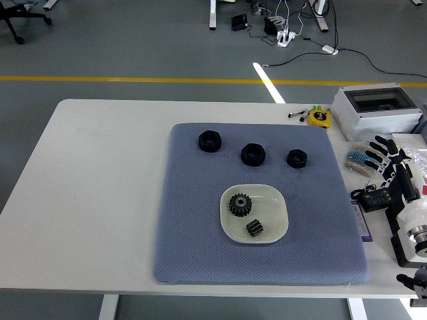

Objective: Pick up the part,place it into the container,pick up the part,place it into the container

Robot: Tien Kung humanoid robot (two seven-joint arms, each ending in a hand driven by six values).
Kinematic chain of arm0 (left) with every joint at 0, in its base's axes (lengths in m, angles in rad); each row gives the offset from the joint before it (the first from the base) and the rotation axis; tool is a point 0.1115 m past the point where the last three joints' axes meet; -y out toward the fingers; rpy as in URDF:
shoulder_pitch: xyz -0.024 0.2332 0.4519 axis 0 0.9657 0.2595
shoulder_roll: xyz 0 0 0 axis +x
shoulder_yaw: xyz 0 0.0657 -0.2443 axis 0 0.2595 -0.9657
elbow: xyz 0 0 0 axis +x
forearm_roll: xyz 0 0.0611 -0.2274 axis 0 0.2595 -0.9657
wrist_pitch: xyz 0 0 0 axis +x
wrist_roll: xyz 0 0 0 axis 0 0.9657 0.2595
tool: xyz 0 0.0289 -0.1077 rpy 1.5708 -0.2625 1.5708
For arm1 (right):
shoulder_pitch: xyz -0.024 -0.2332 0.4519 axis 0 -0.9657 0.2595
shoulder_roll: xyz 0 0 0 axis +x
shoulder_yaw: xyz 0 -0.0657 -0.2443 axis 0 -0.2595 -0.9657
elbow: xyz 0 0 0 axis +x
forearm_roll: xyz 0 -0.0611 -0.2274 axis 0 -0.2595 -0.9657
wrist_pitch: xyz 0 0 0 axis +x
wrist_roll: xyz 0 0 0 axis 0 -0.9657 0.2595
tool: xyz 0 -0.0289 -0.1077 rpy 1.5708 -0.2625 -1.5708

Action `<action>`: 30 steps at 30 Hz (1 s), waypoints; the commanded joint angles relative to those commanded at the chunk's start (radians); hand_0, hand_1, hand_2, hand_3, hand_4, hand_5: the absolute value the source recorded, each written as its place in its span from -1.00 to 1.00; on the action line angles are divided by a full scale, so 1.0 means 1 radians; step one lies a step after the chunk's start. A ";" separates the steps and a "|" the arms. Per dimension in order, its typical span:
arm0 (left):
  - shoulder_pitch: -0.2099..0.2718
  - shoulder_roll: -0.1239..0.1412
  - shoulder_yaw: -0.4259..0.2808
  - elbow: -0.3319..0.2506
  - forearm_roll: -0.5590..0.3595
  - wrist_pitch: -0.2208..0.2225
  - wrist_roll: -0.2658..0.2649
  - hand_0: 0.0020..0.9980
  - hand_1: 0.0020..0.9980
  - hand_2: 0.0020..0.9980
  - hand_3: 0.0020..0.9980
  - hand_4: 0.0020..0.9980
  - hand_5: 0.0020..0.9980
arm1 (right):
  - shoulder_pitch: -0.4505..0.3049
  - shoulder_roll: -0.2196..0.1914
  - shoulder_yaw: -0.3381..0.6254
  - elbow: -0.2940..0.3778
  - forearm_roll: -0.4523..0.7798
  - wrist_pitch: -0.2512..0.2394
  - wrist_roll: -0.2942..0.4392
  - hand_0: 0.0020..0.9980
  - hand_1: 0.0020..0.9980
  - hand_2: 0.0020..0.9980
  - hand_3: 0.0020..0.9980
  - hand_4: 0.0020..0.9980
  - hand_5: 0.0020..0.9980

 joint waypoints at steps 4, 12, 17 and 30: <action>-0.001 0.000 0.002 0.000 -0.002 0.000 -0.001 0.42 0.23 0.37 0.17 0.37 0.27 | 0.000 0.000 0.005 0.000 -0.001 -0.002 0.000 0.45 0.48 0.53 0.55 1.00 0.76; -0.002 -0.001 0.001 0.000 -0.003 0.001 -0.001 0.43 0.23 0.36 0.17 0.37 0.28 | 0.001 0.001 0.007 -0.001 -0.001 -0.005 0.000 0.46 0.48 0.53 0.54 1.00 0.76; -0.003 -0.002 0.002 0.000 -0.004 0.001 -0.002 0.43 0.23 0.37 0.17 0.37 0.27 | 0.004 0.002 0.005 -0.001 -0.003 -0.008 0.000 0.45 0.48 0.52 0.54 1.00 0.75; 0.000 -0.001 0.003 0.001 -0.009 0.003 -0.002 0.43 0.22 0.36 0.17 0.37 0.27 | 0.004 0.000 -0.007 -0.001 0.023 -0.035 0.025 0.43 0.46 0.51 0.53 1.00 0.72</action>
